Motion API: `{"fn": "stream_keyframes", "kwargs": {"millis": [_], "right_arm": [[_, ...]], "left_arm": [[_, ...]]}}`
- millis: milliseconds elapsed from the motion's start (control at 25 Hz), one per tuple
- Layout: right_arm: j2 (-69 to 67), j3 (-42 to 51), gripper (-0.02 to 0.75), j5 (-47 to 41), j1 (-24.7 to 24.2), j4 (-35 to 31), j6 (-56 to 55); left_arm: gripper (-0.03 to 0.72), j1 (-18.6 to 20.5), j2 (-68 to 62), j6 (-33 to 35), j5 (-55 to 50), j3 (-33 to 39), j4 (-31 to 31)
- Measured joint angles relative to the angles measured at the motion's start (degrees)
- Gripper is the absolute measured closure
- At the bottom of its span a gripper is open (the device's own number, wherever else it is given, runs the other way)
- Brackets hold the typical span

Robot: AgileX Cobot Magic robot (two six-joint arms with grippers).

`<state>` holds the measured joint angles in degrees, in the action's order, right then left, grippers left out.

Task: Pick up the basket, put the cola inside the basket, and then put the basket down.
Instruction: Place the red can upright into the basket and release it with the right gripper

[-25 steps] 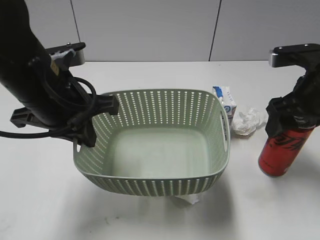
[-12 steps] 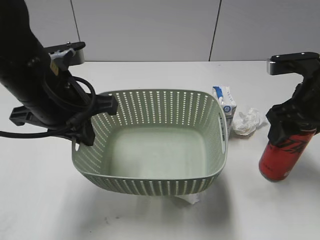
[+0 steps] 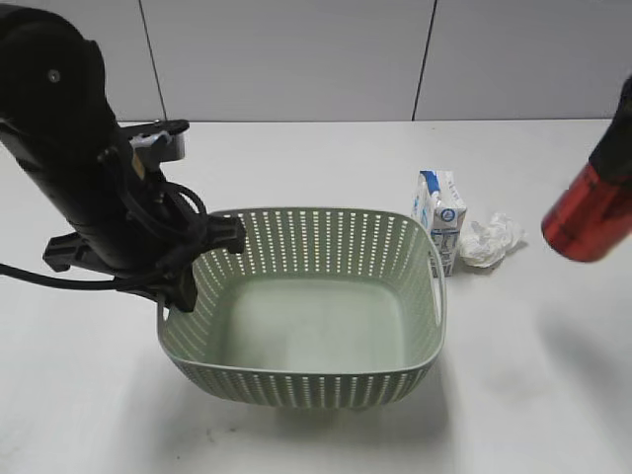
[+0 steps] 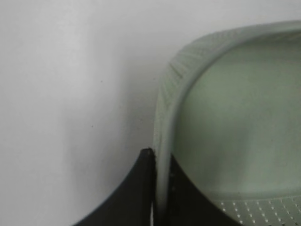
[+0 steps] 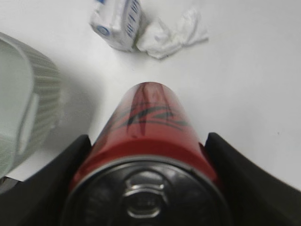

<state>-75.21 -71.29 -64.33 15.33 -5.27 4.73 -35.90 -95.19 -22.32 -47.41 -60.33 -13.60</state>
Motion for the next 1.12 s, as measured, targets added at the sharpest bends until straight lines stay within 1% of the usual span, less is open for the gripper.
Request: {"fn": "stream_keyframes", "kwargs": {"millis": [80,200,320,480,560,760,880,1120], "right_arm": [[0.2,-4.0,0.198,-0.7,4.1,-0.1,0.1],[-0.6,-7.6,0.198,-0.5,12.9,-0.6,-0.7],[-4.1,-10.2,0.198,0.0,20.2,-0.8,-2.1],[-12.5,-12.1,0.198,0.7,26.7,1.1,-3.3],[-17.0,-12.4,0.198,0.9,28.3,1.9,-3.4],[-26.3,-12.5,0.199,1.2,28.8,2.8,-3.5],[-28.9,-12.5,0.199,1.7,28.8,3.0,-3.5],[-29.2,-12.7,0.199,2.1,28.8,3.0,-3.1]], "left_arm": [[0.688,0.0,0.0,0.0,0.7,0.0,-0.2],[0.688,0.0,0.0,0.0,1.1,0.0,-0.2],[0.688,0.0,0.0,0.0,1.1,0.0,-0.2],[0.688,0.0,0.0,0.0,1.1,0.0,-0.2],[0.688,0.0,0.0,0.0,1.1,0.0,-0.2],[0.688,0.0,0.0,0.0,1.0,0.0,-0.2],[0.688,0.0,0.0,0.1,0.9,0.0,-0.2],[0.688,0.0,0.0,0.0,0.8,0.0,-0.2]]}}
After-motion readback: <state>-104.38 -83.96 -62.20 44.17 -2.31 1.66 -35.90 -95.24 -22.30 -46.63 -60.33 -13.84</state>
